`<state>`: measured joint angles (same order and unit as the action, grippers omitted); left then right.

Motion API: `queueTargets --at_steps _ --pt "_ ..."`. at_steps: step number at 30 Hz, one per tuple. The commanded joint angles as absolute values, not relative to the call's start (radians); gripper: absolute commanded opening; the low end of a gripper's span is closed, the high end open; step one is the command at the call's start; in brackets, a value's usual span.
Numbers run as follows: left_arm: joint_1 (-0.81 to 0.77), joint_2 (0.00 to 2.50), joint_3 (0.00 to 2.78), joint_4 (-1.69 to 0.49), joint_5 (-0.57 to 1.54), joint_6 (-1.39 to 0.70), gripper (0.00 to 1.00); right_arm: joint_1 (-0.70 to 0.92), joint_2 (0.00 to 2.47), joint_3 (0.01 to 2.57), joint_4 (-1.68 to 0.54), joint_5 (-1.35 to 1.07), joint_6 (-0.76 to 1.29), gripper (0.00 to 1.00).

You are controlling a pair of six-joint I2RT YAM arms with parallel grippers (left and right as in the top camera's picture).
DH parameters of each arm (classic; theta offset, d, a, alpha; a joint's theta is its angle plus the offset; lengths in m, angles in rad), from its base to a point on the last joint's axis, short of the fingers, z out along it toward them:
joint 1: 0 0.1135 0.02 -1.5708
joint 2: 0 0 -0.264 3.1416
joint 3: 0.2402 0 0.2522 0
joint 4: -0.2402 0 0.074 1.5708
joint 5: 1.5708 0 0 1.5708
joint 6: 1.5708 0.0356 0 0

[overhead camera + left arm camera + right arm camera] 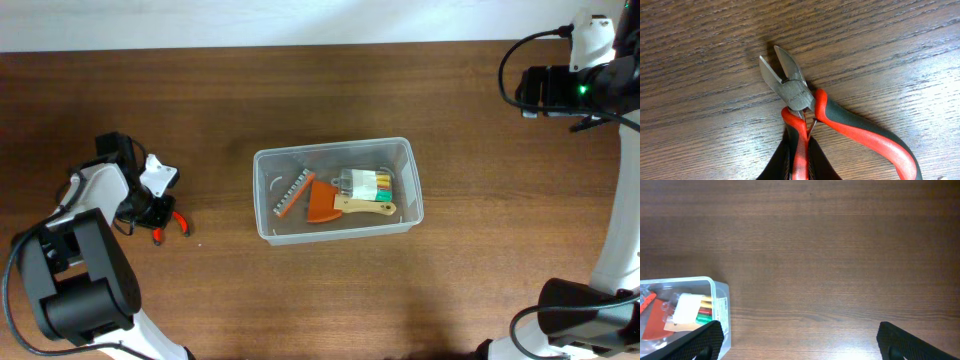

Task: Pack container
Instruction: 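Lower the left gripper onto the red-black pliers and grasp them, then lift the pliers and carry them over the container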

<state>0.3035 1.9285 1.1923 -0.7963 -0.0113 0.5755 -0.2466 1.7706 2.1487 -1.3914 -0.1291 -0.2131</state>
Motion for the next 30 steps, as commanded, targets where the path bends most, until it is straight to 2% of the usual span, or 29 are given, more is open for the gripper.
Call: queueTargets --at_steps 1,9,16,23,26,30 --pt "0.309 1.997 1.165 -0.803 -0.021 0.569 0.02 -0.249 1.772 2.145 -1.388 -0.120 -0.212 0.99" --pt "0.304 1.989 1.198 -0.841 -0.022 0.569 0.02 -0.249 1.772 2.145 -1.388 -0.120 -0.212 0.99" --pt "0.290 1.897 1.428 -1.048 -0.018 0.521 0.02 -0.249 1.772 2.145 -1.380 -0.120 -0.212 0.99" --pt "0.192 1.765 1.681 -1.164 0.122 0.526 0.02 -0.249 1.772 2.145 -1.372 -0.120 -0.212 0.99" --pt "0.101 1.726 1.728 -1.159 0.183 0.618 0.02 -0.249 1.772 2.145 -1.365 -0.120 -0.212 0.99" --pt "-0.072 1.712 1.743 -1.160 0.216 0.857 0.02 -0.249 1.772 2.145 -1.354 -0.120 -0.212 0.99"
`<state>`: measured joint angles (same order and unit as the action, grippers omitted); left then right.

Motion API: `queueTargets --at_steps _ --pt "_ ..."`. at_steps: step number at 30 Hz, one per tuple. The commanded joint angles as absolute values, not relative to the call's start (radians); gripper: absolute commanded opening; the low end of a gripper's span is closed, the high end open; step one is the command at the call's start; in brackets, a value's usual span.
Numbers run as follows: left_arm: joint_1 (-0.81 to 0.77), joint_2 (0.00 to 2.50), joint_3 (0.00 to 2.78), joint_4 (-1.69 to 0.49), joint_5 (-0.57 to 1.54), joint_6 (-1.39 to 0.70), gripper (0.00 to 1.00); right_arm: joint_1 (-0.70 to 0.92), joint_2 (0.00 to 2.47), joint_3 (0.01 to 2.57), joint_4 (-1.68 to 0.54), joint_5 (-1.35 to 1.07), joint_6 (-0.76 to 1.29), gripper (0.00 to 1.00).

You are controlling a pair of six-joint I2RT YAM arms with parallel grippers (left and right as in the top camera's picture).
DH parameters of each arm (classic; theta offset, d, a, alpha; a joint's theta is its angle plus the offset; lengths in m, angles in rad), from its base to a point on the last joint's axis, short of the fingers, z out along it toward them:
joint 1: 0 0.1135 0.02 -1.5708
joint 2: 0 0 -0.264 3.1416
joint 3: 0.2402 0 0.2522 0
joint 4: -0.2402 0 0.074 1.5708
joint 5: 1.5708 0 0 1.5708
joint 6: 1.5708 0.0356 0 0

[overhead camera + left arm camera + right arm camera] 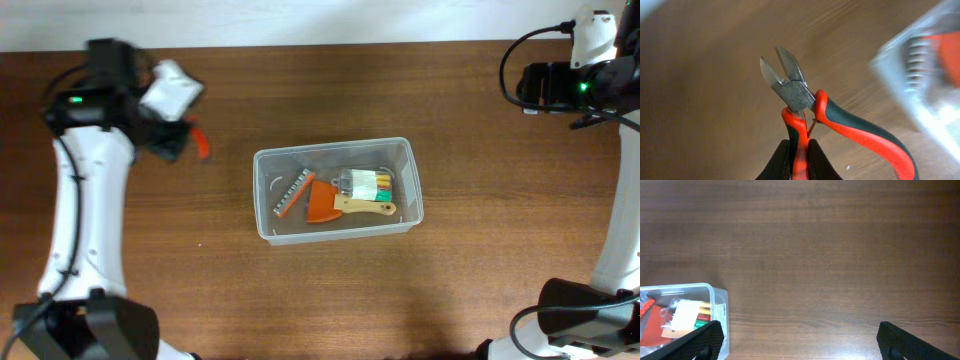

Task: Pack container
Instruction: 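Lift the pliers and carry them over the container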

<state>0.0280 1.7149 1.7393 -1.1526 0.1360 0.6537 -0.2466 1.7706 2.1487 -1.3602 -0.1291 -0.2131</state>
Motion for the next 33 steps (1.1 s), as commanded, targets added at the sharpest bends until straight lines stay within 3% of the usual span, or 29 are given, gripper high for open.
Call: queueTargets --at_steps 1,5,10,26,28,30,31,33 --pt "-0.112 1.715 1.742 -1.159 0.216 0.912 0.02 -0.249 1.772 2.145 -1.353 -0.120 -0.212 0.99" --pt "-0.282 1.752 1.742 -1.112 0.216 1.082 0.02 -0.249 1.772 2.145 -1.350 -0.120 -0.212 0.99" --pt "-0.414 1.840 1.742 -1.010 0.213 1.116 0.02 -0.249 1.772 2.145 -1.351 -0.120 -0.212 0.99" --pt "-0.503 2.162 1.742 -1.130 0.214 1.112 0.03 -0.249 1.772 2.145 -1.351 -0.120 -0.212 0.99" --pt "-0.503 2.160 1.742 -1.130 0.213 1.112 0.08 -0.249 1.772 2.145 -1.351 -0.120 -0.212 0.99" --pt "-0.503 2.149 1.745 -1.131 0.210 1.112 0.22 -0.249 1.772 2.145 -1.351 -0.120 -0.211 0.99" --pt "-0.503 2.144 1.747 -1.132 0.204 1.112 0.30 -0.249 1.772 2.145 -1.351 -0.120 -0.211 0.99" --pt "-0.502 2.130 1.752 -1.139 0.182 1.112 0.58 -0.249 1.772 2.145 -1.349 -0.120 -0.212 0.99"
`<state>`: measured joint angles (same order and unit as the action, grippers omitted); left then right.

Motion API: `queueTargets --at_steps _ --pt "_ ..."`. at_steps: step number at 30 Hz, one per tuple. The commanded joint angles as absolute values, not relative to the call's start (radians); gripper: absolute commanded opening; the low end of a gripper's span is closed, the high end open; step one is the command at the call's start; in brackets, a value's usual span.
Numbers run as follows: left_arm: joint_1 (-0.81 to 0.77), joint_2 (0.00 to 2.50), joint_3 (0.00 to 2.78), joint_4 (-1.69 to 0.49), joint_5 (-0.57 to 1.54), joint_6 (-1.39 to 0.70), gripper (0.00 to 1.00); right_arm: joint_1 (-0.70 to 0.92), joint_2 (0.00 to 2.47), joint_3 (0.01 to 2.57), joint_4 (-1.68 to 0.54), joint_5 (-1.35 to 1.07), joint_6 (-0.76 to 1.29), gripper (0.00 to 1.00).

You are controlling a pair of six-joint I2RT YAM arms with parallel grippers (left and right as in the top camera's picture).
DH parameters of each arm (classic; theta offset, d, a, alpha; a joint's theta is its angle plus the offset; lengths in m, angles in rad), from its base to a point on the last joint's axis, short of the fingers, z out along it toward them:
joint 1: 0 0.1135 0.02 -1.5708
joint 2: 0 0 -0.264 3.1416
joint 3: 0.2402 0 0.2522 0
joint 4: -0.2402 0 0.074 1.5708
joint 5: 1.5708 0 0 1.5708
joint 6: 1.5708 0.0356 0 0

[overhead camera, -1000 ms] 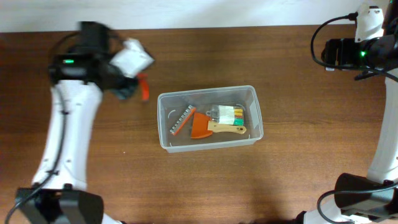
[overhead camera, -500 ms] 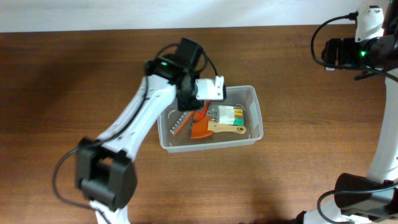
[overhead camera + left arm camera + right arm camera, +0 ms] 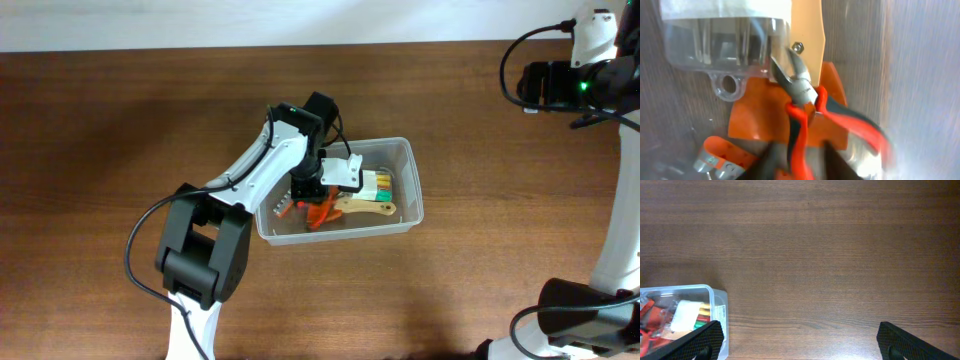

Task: Pack container
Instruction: 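Lift the pliers and carry them over the container, then lower the pliers into the container and open the left gripper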

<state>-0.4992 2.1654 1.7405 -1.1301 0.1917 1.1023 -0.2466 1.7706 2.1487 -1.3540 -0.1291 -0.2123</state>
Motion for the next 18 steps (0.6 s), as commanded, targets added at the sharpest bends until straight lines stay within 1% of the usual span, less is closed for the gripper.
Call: queueTargets --at_steps 1,2,7,10,13,16,18 --pt "-0.501 2.122 1.754 -1.141 0.169 1.100 0.84 -0.249 1.772 2.145 -1.346 -0.120 -0.212 0.99" --pt "-0.500 2.113 1.759 -1.139 0.151 1.068 0.99 -0.249 1.772 2.145 -1.343 -0.120 -0.212 0.99" --pt "-0.480 2.073 1.818 -1.138 0.053 0.867 0.99 -0.249 1.772 2.145 -1.309 -0.121 -0.212 0.99" --pt "-0.461 2.039 1.880 -1.139 -0.008 0.746 0.99 -0.249 1.772 2.145 -1.242 -0.164 -0.212 0.99" --pt "-0.431 1.990 1.952 -1.137 -0.053 0.632 0.99 -0.246 1.772 2.145 -1.098 -0.230 -0.211 0.99" --pt "-0.385 1.950 2.013 -1.108 -0.051 0.620 0.99 -0.226 1.772 2.145 -0.938 -0.236 -0.200 0.99" --pt "-0.344 1.929 2.041 -1.028 -0.050 0.611 0.99 -0.202 1.773 2.145 -0.850 -0.236 -0.201 0.99"
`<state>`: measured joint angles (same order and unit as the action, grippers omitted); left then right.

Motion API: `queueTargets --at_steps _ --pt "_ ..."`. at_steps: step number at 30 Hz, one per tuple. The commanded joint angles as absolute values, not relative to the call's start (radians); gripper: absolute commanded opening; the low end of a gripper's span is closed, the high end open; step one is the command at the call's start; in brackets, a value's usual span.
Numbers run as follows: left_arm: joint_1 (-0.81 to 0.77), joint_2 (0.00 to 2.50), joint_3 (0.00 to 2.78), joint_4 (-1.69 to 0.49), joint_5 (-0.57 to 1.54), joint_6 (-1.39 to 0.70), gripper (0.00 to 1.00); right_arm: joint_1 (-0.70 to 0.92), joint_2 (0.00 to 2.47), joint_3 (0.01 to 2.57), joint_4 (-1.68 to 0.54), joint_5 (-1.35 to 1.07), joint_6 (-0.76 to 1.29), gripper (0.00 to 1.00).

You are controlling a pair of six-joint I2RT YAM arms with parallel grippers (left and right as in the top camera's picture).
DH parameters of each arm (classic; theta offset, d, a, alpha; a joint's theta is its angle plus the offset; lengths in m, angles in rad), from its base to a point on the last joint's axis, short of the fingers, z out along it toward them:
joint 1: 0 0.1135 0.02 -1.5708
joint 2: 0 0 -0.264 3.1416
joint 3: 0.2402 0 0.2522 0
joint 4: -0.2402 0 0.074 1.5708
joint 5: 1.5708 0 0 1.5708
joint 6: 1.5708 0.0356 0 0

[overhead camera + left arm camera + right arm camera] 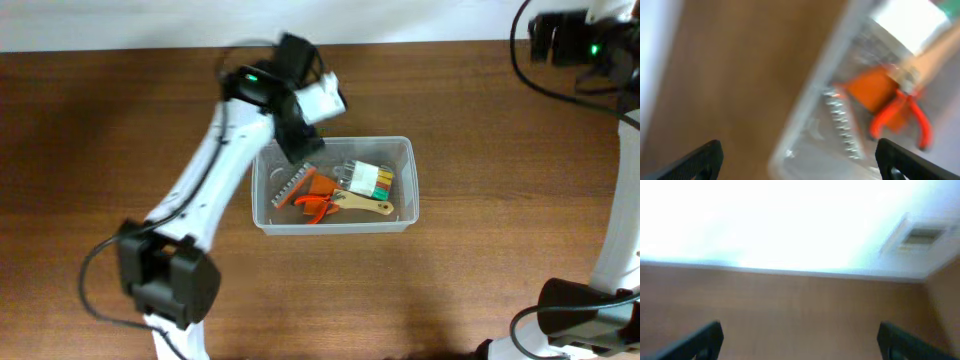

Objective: Pack container

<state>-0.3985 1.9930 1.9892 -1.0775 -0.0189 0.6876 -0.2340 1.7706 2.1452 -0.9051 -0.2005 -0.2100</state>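
Observation:
The clear plastic container stands mid-table. Red-handled pliers lie inside it on an orange scraper with a wooden handle. My left gripper hovers over the container's far left corner, open and holding nothing. The blurred left wrist view looks down on the pliers and the container's wall, with the left gripper spread wide. My right gripper is at the far right table edge; in its blurred wrist view the gripper stands open over bare wood.
Also in the container are a clear case of coloured bits and a grey toothed strip. The right arm's base rises at the lower right. A pale wall lies beyond the far table edge.
The pliers have been let go and now lie in the container. My left gripper has come up and back to the container's far left corner. The right gripper has shifted and tilted toward the wall.
My left gripper was shut on the pliers' handle on the table at the far left. Then it held them in the air toward the back left. Then it was down inside the container with them. Now they lie there and the gripper is open above.

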Motion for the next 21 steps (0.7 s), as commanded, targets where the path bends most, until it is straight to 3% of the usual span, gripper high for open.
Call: queueTargets --at_steps 1,6,13,21 --pt "-0.326 1.921 2.048 -0.980 -0.050 0.590 0.99 -0.193 1.773 2.145 -0.829 -0.236 -0.201 0.99" --pt "-0.226 1.908 2.050 -0.808 -0.098 0.564 0.99 -0.157 1.773 2.145 -0.869 -0.223 -0.301 0.98" --pt "-0.066 1.850 2.044 -0.927 -0.225 0.308 0.99 -0.171 1.736 2.126 -0.945 -0.176 -0.300 0.99" --pt "0.121 1.615 1.779 -0.858 -0.066 0.246 0.99 -0.180 1.463 1.701 -0.810 -0.047 -0.344 0.99"
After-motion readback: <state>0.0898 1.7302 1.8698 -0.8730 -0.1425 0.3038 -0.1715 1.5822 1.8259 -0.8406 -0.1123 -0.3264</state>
